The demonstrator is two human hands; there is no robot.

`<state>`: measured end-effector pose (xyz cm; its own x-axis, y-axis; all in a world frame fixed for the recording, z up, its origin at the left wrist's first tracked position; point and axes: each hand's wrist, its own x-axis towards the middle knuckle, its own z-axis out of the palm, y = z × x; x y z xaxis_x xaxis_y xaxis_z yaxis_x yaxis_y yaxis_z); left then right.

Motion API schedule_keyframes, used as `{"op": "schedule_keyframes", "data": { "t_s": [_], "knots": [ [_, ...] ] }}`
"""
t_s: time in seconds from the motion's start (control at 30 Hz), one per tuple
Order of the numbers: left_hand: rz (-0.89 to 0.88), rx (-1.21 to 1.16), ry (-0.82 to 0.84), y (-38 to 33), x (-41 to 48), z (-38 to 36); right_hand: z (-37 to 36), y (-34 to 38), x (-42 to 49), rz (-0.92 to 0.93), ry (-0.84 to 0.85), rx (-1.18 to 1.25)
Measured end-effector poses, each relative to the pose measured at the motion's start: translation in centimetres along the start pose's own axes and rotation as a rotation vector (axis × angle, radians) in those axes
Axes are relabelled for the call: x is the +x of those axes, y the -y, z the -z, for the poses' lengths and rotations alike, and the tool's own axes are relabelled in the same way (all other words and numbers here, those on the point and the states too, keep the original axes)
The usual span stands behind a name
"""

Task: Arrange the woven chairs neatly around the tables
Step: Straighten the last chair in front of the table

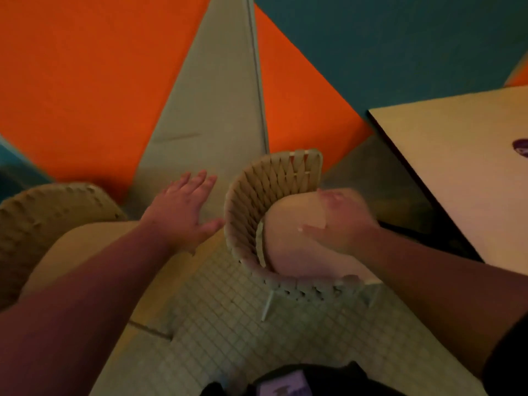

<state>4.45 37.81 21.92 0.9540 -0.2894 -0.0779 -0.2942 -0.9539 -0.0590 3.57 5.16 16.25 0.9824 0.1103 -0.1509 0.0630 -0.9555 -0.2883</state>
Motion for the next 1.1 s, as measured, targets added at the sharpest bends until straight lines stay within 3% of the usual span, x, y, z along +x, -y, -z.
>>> {"op": "schedule_keyframes", "data": {
  "t_s": [0.2, 0.4, 0.6, 0.87, 1.1],
  "knots": [
    [-0.304, 0.066, 0.048, 6.0, 7.4, -1.9, -2.7, 5.0, -0.1, -0.278, -0.047, 0.063],
    [-0.534, 0.080, 0.086, 5.5, 14.8, -2.3, -3.9, 6.0, -1.7, -0.504, -0.086, 0.121],
    [-0.657, 0.071, 0.063, 4.6, 20.5, -3.5, -4.5, 5.4, 0.3, -0.622, -0.104, 0.070],
    [-0.831, 0.103, 0.148, 6.9, 29.1, -7.8, -8.0, 7.5, 4.5, -0.828, -0.109, 0.156],
    [-1.059, 0.141, 0.170, 8.1, 37.3, -12.5, -13.3, 13.8, 9.2, -1.081, -0.073, 0.293]
  ]
}}
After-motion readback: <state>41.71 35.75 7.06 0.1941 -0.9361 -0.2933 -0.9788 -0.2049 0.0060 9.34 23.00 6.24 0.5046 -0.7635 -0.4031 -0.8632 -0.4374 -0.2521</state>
